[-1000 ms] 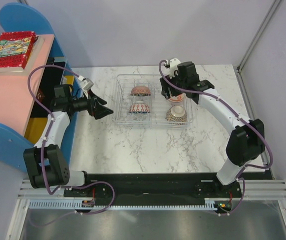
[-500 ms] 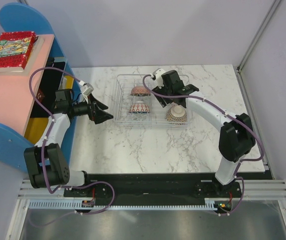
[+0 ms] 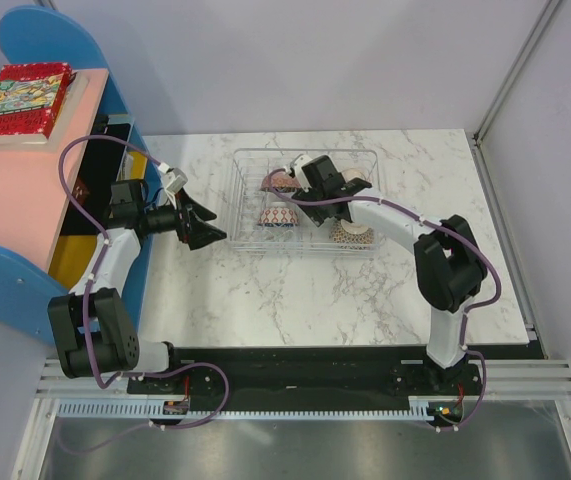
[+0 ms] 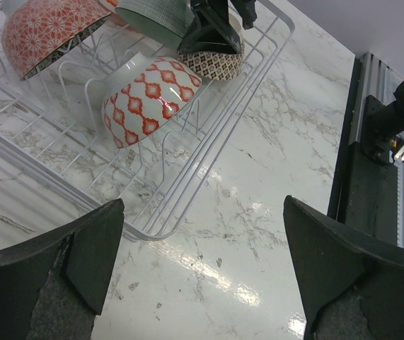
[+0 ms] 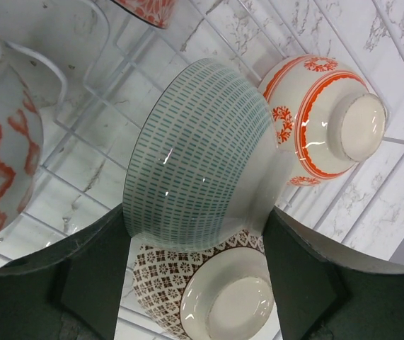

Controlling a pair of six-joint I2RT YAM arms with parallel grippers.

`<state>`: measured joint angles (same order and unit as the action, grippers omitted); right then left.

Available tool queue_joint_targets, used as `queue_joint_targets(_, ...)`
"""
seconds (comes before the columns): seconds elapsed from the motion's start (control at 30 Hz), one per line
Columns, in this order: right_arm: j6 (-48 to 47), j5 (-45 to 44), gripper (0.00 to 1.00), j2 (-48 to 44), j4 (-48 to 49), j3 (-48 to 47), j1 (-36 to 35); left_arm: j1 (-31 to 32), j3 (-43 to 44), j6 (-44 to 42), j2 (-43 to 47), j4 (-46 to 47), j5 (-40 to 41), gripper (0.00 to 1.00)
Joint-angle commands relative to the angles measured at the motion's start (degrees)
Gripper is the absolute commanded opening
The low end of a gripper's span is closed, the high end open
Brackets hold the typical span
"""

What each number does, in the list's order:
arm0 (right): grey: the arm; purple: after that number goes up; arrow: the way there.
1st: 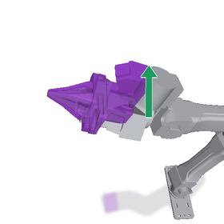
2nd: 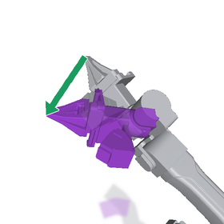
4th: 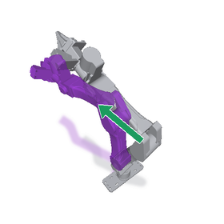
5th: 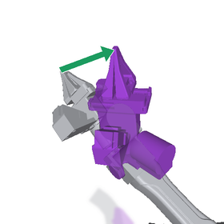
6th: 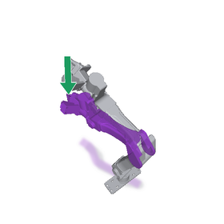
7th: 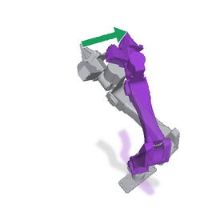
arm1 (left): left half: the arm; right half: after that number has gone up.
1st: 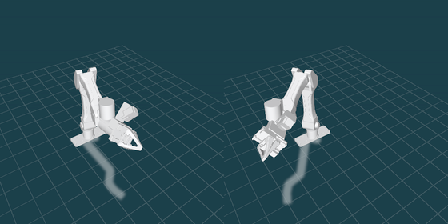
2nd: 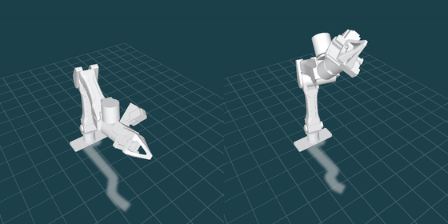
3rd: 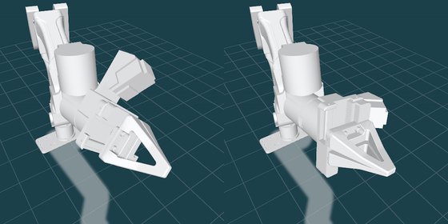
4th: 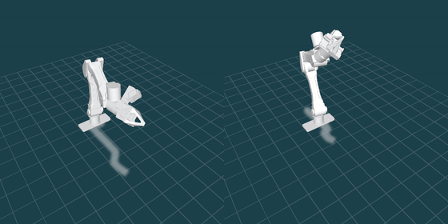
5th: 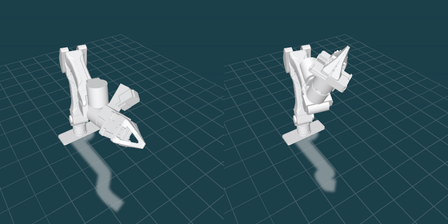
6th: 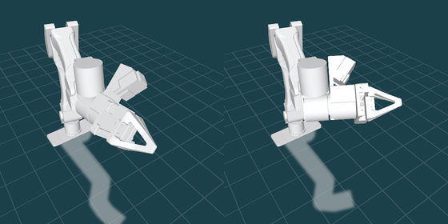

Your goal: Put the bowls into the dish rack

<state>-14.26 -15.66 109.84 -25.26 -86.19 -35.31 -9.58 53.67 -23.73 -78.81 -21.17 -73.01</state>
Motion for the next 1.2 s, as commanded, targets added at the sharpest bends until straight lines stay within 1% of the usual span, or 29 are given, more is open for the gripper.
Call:
queue_joint_targets(0.0,-3.49,-4.55,0.0,1.51,2.93,-1.7,-1.25,-0.52,-0.5,-2.29,1.2,-0.36,-3.01,1.0)
queue_joint_targets(0.03,-4.01,-4.99,0.02,1.69,3.11,-1.78,-1.51,-0.52,-0.41,-2.38,1.2,-0.36,-3.01,1.0)
queue_joint_targets(0.07,-4.37,-5.95,0.07,2.13,3.11,-1.79,-1.95,-0.52,-0.5,-2.38,1.28,-0.45,-3.1,1.0)
queue_joint_targets(0.13,-5.6,-6.13,0.13,2.48,3.02,-1.61,-2.31,-0.44,-0.58,-2.29,1.37,-0.36,-3.01,1.0)
queue_joint_targets(0.17,-6.12,-6.48,0.19,2.83,3.02,-1.44,-2.74,-0.52,-0.5,-2.38,1.37,-0.28,-3.1,1.0)
queue_joint_targets(0.23,-7.7,-7.36,0.24,3.01,3.02,-1.17,-3.27,-0.52,-0.58,-2.46,1.46,-0.36,-3.01,1.0)
queue_joint_targets(0.27,-8.32,-8.24,0.3,3.36,3.02,-0.82,-3.88,-0.52,-0.58,-2.47,1.55,-0.36,-3.01,1.0)
queue_joint_targets(0.33,-9.9,-8.77,0.33,3.36,2.93,-0.56,-4.41,-0.44,-0.58,-2.38,1.55,-0.36,-3.01,1.0)
queue_joint_targets(0.47,-12.01,-9.56,0.46,3.19,2.76,0.41,-5.56,-0.52,-0.85,-2.64,1.9,-0.36,-3.01,1.0)
queue_joint_targets(0.53,-12.98,-9.39,0.5,3.1,2.41,0.59,-5.73,-0.61,-0.85,-2.64,1.99,-0.37,-3.01,1.0)
queue_joint_targets(0.57,-13.33,-9.13,0.56,3.01,2.23,0.76,-5.91,-0.61,-0.85,-2.64,1.99,-0.36,-3.1,1.0)
queue_joint_targets(0.63,-13.77,-8.77,0.64,3.01,1.79,1.03,-6.09,-0.61,-0.93,-2.73,1.99,-0.45,-3.1,1.0)
queue_joint_targets(0.7,-14.39,-8.25,0.66,3.36,1.35,1.03,-6.17,-0.7,-0.94,-2.64,2.16,-0.36,-3.19,1.0)
queue_joint_targets(0.73,-14.65,-8.25,0.72,3.54,1.26,1.29,-6.26,-0.7,-0.85,-2.73,2.25,-0.36,-3.19,1.0)
queue_joint_targets(0.8,-15.18,-8.6,0.79,3.89,1.17,1.29,-6.26,-0.7,-1.02,-2.73,2.25,-0.36,-3.19,1.0)
queue_joint_targets(0.83,-15.27,-8.95,0.85,4.06,1.09,1.29,-6.35,-0.79,-0.94,-2.82,2.34,-0.36,-3.28,1.0)
queue_joint_targets(0.9,-15.71,-8.86,0.9,4.15,1.09,1.38,-6.35,-0.7,-0.94,-2.73,2.43,-0.36,-3.28,1.0)
queue_joint_targets(0.93,-15.8,-8.86,0.94,4.33,1.0,1.29,-6.35,-0.87,-1.02,-2.73,2.43,-0.36,-3.19,1.0)
queue_joint_targets(1.0,-15.88,-8.77,0.97,4.24,1.0,1.29,-6.35,-0.88,-1.02,-2.73,2.43,-0.36,-3.28,1.0)
queue_joint_targets(1.17,-15.97,-7.29,0.98,3.19,0.39,1.38,-6.35,-0.88,-1.02,-2.64,2.6,-0.36,-3.36,1.0)
